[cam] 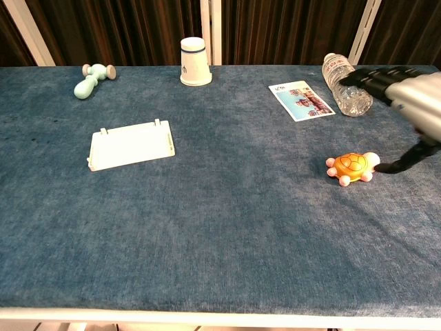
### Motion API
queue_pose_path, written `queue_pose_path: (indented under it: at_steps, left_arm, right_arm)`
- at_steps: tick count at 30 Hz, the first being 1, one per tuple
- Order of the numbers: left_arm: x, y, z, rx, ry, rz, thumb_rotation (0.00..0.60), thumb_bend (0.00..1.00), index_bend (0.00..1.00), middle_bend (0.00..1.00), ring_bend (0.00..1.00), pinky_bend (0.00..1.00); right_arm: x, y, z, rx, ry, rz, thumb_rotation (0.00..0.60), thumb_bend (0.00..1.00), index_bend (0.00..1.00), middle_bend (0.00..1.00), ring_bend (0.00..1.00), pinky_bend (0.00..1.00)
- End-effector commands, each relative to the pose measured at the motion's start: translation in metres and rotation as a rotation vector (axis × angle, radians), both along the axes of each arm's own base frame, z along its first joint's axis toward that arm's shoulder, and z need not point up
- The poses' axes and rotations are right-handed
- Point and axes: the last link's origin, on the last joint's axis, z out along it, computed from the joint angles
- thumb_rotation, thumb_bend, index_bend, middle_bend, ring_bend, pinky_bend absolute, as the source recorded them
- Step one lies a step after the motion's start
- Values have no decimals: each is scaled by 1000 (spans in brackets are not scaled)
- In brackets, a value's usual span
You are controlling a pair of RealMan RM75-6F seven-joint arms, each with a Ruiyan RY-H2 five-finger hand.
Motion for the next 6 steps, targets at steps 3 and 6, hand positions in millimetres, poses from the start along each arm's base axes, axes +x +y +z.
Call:
queue_pose_path:
  at_steps: [3, 6]
  left_arm:
    - [-1, 0, 0, -5, 4, 6, 600, 145, 188, 136, 0, 37]
    - [0, 1, 1, 2, 3, 0, 600, 144, 189, 136, 0, 37]
  right_arm:
    - [-25, 34, 53, -76, -22, -75, 600, 0, 0, 0, 0, 0]
    - [-44, 51, 75, -110, -25, -148, 600, 0, 0, 0, 0, 0]
